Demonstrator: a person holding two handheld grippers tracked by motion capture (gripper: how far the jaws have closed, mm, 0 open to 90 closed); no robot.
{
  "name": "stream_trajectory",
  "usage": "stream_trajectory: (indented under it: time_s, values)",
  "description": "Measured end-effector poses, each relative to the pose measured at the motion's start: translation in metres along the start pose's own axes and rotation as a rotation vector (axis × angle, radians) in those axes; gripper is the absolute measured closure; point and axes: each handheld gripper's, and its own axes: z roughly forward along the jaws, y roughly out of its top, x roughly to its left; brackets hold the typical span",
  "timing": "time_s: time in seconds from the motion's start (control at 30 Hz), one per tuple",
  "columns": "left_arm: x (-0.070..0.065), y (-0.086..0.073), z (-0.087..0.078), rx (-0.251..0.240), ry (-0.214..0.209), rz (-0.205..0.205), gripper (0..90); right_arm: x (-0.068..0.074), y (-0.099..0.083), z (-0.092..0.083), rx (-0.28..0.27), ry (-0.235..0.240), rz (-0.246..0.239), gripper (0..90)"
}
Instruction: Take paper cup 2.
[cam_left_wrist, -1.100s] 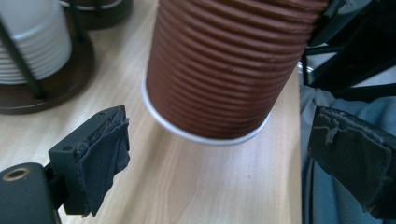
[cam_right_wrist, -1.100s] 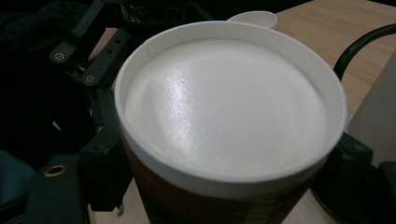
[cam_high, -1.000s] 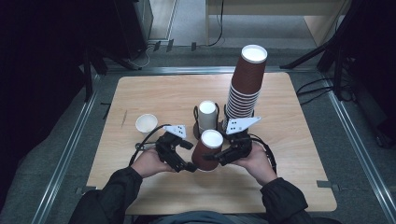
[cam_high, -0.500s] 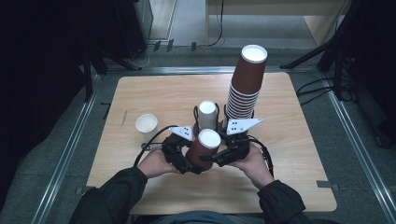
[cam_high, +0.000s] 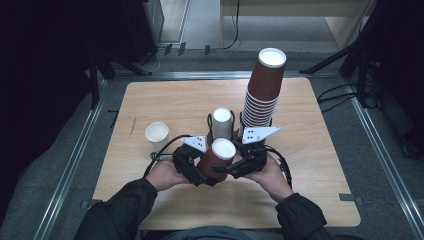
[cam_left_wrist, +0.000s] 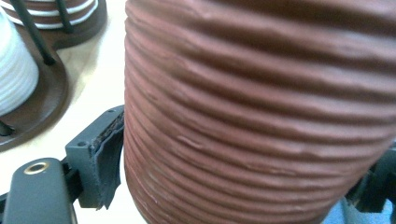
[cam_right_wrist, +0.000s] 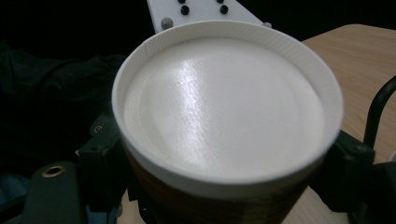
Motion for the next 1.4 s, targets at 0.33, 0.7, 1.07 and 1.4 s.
stream_trajectory:
  time_s: [0.33, 0.7, 1.07, 1.4]
  values:
    - [0.002, -0.002, -0.011, 0.021, 0.007, -0.003, 12.3, 0.003, 0.002, -0.01, 0.095, -0.049, -0.032, 13.7]
    - [0.004, -0.007, -0.025, 0.079, 0.044, -0.017, 12.3, 0.005, -0.005, -0.02, 0.251, -0.117, -0.055, 14.2]
    - [0.004, -0.009, -0.027, 0.207, 0.139, 0.004, 12.3, 0.006, -0.017, -0.014, 0.365, -0.126, -0.08, 14.5]
    - [0.007, -0.008, -0.019, 0.292, 0.171, 0.034, 12.2, 0.0, -0.02, -0.011, 0.383, -0.127, -0.087, 15.2]
